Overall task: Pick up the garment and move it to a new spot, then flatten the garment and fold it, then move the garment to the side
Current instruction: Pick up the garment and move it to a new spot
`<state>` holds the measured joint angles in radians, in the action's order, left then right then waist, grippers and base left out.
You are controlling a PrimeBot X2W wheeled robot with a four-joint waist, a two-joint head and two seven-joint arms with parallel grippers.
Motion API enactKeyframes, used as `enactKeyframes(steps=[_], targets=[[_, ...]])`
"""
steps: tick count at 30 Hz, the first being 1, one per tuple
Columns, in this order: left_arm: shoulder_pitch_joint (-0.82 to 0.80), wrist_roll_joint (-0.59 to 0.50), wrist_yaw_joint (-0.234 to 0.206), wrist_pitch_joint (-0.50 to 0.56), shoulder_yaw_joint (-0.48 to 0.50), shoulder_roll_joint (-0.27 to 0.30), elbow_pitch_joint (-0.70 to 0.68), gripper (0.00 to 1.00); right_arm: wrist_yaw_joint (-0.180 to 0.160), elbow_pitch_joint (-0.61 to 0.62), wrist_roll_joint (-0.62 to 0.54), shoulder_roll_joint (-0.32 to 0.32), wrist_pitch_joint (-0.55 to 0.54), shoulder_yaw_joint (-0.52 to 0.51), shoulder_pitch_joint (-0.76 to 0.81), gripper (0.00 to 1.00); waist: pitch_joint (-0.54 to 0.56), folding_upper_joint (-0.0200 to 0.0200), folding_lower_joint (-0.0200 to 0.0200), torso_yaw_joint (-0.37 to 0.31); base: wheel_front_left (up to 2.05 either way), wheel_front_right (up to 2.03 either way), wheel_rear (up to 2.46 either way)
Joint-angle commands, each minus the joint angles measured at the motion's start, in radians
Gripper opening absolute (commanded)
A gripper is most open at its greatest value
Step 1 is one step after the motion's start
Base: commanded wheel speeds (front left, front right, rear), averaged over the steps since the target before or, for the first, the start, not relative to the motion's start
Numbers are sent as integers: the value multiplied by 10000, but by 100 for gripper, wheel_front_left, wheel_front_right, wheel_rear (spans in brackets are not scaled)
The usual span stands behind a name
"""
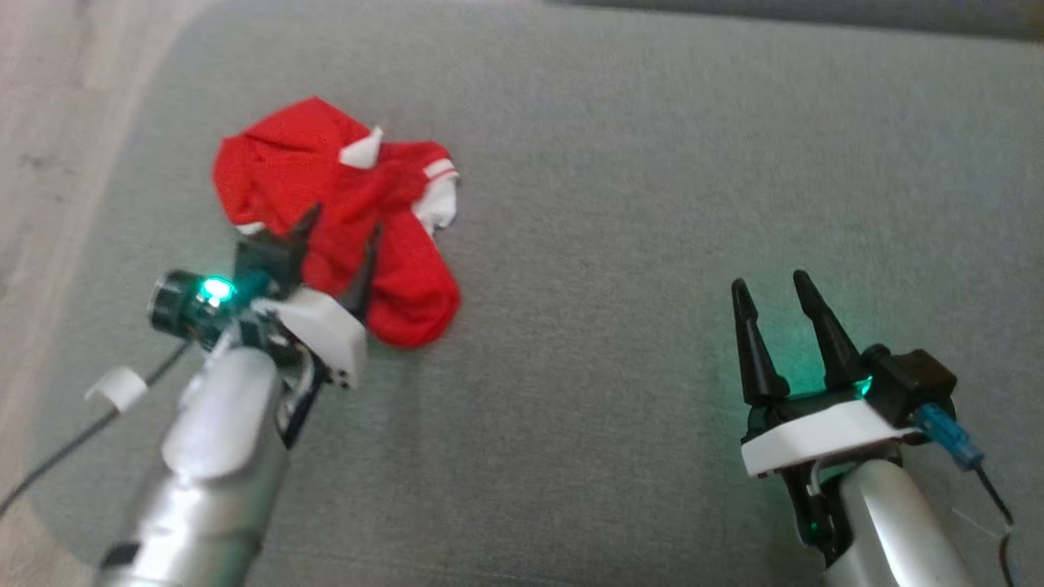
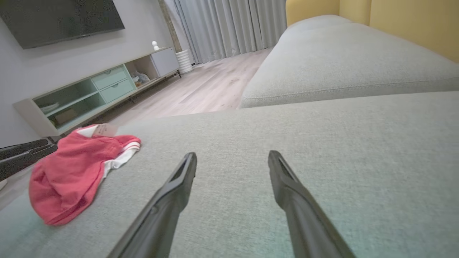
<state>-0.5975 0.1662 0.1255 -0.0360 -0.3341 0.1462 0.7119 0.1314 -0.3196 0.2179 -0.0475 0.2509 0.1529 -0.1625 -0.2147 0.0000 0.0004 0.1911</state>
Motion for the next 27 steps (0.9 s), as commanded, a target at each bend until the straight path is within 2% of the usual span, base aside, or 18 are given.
enactKeyframes(steps=[1, 4, 8, 9, 10, 11, 16, 20, 22, 26, 27], targets=[[-601, 47, 45, 27, 184, 456, 67, 100, -7, 337, -74, -28, 109, 198, -289, 100, -626, 0, -4, -538, 0, 0, 0], [-1243, 45, 47, 54, 128, 689, 972, 100, -7, 380, -88, -28, 109, 168, -406, 100, -892, 0, -4, -738, 0, 0, 0], [-1748, -229, -164, -100, -24, 900, 2091, 100, -7, 407, -90, -28, 109, 192, -487, 100, -1055, 0, -4, -912, 0, 0, 0], [-1821, -225, -175, -165, -30, 903, 2336, 73, -7, 409, -97, -28, 109, 188, -494, 100, -1065, 0, -4, -934, 0, 0, 0], [-1891, -203, -181, -273, -24, 894, 2541, 12, -7, 409, -95, -28, 109, 179, -498, 100, -1065, 0, -4, -952, 0, 0, 0], [-1951, -160, -171, -430, -14, 868, 2703, 0, -7, 407, -89, -28, 109, 174, -499, 100, -1056, 0, -4, -962, 0, 0, 0], [-2142, 22, -132, -1743, 23, 679, 2940, 0, -7, 291, -91, -28, 109, 129, -423, 100, -737, 0, -4, -936, 0, 0, 0], [-2025, 175, -86, -2186, 49, 555, 2578, 0, -7, 186, -25, -28, 109, 152, -304, 100, -208, 0, -4, -938, 0, 0, 0], [-1862, 285, -70, -2240, 120, 481, 2095, 0, -7, 130, 37, -28, 109, 202, -231, 100, 99, 0, -4, -966, 0, 0, 0], [-1208, 459, -28, -2253, 278, 290, 34, 0, -7, 109, 196, -28, 109, 297, -62, 100, 631, 0, -4, -1131, 0, 0, 0], [-1208, 459, -28, -2253, 278, 290, 34, 0, -7, 109, 196, -28, 109, 297, -62, 100, 631, 0, -4, -1131, 0, 0, 0]])
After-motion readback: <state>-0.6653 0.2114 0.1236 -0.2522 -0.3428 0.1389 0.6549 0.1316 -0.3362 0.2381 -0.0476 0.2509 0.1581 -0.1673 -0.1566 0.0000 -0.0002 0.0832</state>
